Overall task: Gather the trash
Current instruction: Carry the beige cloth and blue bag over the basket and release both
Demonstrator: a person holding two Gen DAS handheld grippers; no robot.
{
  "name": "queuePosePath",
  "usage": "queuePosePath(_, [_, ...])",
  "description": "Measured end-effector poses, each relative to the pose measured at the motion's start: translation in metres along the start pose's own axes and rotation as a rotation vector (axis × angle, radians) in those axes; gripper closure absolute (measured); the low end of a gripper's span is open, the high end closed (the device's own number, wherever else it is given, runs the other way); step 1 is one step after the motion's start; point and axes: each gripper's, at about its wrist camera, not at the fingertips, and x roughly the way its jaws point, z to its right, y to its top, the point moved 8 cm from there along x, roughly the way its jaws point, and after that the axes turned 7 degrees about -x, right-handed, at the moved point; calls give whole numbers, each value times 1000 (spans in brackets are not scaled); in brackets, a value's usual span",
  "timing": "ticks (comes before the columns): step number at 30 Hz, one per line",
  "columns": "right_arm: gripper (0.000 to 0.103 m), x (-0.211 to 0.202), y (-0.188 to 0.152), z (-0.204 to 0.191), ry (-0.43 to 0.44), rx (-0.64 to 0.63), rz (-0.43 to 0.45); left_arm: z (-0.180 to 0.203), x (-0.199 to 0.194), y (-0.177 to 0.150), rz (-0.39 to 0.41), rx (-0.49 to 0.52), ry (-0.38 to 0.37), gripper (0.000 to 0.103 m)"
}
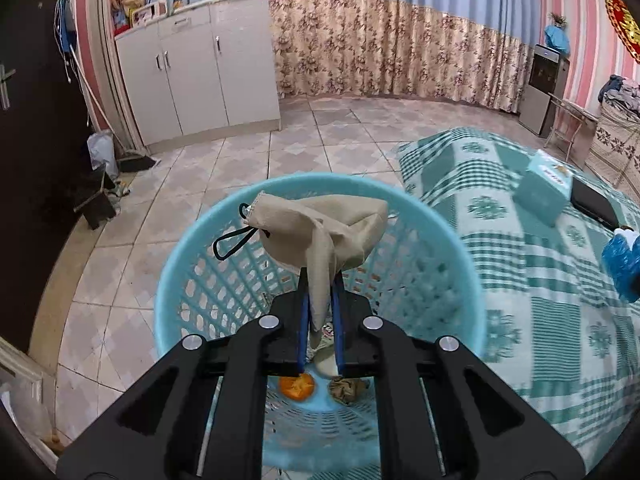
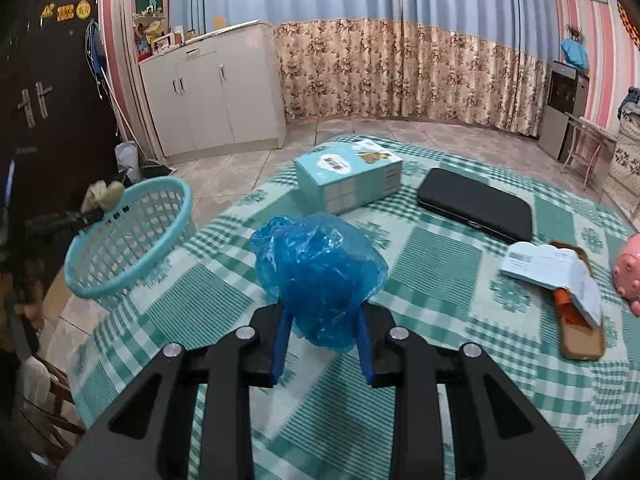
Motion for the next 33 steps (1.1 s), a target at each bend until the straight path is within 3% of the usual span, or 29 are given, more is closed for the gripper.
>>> queuePosePath(5, [74,9,9,-22,24,-32,5,-10,14,2,-27,-27,3,67])
queuePosePath(7, [74,12,12,-31,31,-51,3,-13,12,5,-17,-49,-6,50])
queuePosePath(10, [74,17,15,-43,38,-75,-1,-19,4,10,6,-67,-13,34])
queuePosePath(16, [74,26,30,-66,70,-105,8,-44,-23,17,80,-94,55,16])
queuePosePath(25, [74,59,66,-144,169,-191,22,-94,-50,-2,140,-155,174,6])
queuePosePath(33, [73,91,71,-185,212,-194,-19,-112,-42,-25,107,-188,193,6])
